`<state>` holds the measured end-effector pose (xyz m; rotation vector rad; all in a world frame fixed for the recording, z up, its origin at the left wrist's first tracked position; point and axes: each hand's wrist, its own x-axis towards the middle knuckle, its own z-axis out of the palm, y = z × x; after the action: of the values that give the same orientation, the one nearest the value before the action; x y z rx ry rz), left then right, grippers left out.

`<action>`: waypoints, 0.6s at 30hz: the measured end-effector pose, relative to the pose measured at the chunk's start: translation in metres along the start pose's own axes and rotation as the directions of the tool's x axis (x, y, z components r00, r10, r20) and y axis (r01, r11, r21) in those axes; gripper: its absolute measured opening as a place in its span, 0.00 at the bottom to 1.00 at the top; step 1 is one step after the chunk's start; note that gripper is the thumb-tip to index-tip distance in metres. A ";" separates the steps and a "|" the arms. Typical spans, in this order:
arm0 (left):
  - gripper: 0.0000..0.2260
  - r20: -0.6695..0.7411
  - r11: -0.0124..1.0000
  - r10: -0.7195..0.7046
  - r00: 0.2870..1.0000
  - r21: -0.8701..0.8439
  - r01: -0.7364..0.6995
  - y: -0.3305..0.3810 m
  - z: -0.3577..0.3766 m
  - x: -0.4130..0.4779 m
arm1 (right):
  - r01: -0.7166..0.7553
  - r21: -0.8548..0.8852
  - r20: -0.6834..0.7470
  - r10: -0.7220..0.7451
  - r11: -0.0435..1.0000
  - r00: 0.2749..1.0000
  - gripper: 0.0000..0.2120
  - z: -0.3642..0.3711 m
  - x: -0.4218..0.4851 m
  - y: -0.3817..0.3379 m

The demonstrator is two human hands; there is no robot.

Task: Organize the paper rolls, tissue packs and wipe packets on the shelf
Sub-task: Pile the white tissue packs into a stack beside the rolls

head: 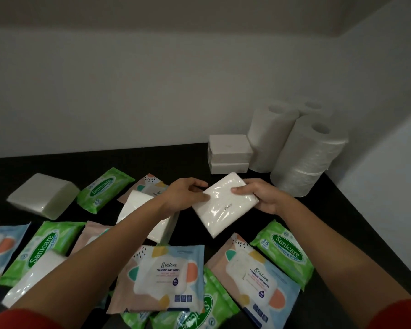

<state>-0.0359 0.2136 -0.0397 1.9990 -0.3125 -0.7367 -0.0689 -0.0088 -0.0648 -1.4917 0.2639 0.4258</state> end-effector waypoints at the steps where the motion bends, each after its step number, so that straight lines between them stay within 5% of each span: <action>1: 0.17 -0.021 0.999 0.005 1.000 -0.038 -0.006 0.000 -0.001 0.002 | 0.014 0.023 0.000 -0.014 1.000 1.000 0.10 -0.003 0.000 -0.002; 10: 0.24 -0.087 0.842 -0.059 0.994 -0.539 0.003 0.008 0.007 0.020 | 0.084 0.296 -0.114 -0.052 0.952 0.992 0.21 -0.009 0.014 -0.018; 18: 0.30 -0.133 0.743 -0.050 0.990 -0.668 -0.052 0.019 0.011 0.043 | 0.187 0.317 -0.397 -0.049 0.930 0.917 0.19 0.003 0.032 -0.023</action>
<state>-0.0075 0.1746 -0.0432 1.3404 0.0490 -0.5862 -0.0302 -0.0030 -0.0579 -1.2192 0.5273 -0.0228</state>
